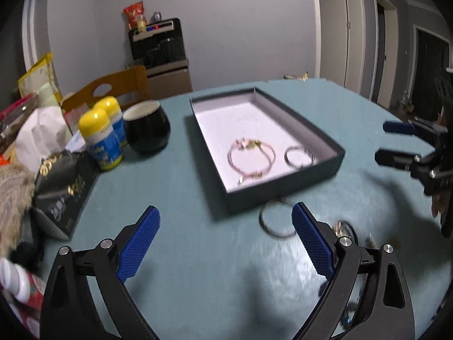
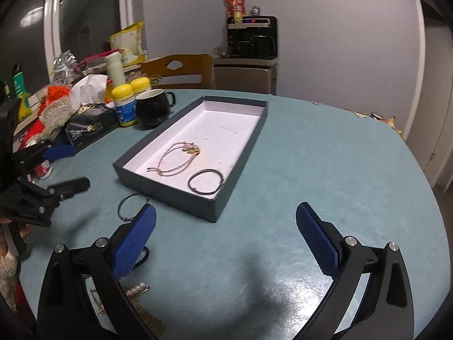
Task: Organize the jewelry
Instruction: 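Grasp a second silver hoop ring with the left tool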
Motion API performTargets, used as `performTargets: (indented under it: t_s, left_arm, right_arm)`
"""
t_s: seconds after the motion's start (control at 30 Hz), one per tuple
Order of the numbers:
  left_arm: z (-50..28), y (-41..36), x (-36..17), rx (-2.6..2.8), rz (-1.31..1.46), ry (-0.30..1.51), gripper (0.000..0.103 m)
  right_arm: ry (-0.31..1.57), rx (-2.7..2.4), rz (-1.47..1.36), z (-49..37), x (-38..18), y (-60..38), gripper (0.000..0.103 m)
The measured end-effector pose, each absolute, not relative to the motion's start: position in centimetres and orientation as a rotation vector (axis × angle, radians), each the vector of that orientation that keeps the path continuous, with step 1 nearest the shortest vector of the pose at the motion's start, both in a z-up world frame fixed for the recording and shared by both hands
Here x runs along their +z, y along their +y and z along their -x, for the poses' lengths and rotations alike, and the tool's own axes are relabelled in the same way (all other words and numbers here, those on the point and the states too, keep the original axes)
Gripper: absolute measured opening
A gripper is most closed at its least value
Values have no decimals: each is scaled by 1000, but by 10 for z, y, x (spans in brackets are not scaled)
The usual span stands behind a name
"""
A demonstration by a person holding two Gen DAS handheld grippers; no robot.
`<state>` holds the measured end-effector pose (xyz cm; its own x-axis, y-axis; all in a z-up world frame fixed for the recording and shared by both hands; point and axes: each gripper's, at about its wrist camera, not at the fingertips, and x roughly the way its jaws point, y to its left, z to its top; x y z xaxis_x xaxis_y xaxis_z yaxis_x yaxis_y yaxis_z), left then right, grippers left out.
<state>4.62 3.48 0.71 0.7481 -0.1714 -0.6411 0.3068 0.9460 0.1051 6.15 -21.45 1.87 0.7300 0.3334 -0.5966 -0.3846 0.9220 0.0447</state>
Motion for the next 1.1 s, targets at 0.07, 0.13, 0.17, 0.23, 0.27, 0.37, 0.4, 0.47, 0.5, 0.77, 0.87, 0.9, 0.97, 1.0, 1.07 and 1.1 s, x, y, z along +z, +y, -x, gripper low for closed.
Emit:
performTargets:
  t_s: [0.07,0.13,0.17,0.23,0.27,0.37,0.4,0.47,0.5,0.77,0.87,0.9,0.97,1.0,1.07,1.1]
  left_arm:
    - [-44,33,1,-287,-219,701,96]
    - [-44,27,-5,-335,-225,723,96]
    - [-45,21,-8,-363,-229,739,96]
    - [-50,12,-13,-396,-228,771,95]
    - [-55,7,-16,-416,-217,799,94]
    - [-67,-2,-22,-427,-206,840,91]
    - [-69,-5,-24,-429,-211,849,90]
    - [-73,-11,-26,-449,-209,868,72]
    - [-75,-12,-27,-456,-205,879,68]
    - [-81,-18,-35,-438,-221,883,53]
    - [-82,-13,-34,-439,-208,882,49]
    - [-81,-12,-33,-442,-202,879,48]
    - [-77,-12,-31,-429,-227,863,48]
    - [-75,-12,-29,-427,-229,858,48]
    - [-69,-6,-22,-433,-208,844,48]
    - [-67,-4,-19,-434,-203,839,48]
  right_arm:
    - [649,391,94,-62,17,-214,98]
    - [656,373,95,-63,16,-215,98]
    - [658,369,92,-64,16,-215,98]
    - [667,364,91,-64,15,-216,98]
    - [671,368,91,-64,15,-216,98]
    - [683,462,69,-61,16,-216,98]
    - [688,491,69,-59,16,-215,98]
    - [701,521,90,-58,16,-213,98]
    - [703,521,98,-58,16,-213,98]
    - [690,559,101,-54,22,-215,98]
    - [696,592,102,-51,21,-214,98]
    - [699,607,102,-50,20,-214,98]
    - [708,648,99,-47,19,-211,98]
    - [712,670,98,-44,18,-209,98]
    - [727,705,97,-38,17,-200,97]
    - [730,721,107,-31,17,-193,97]
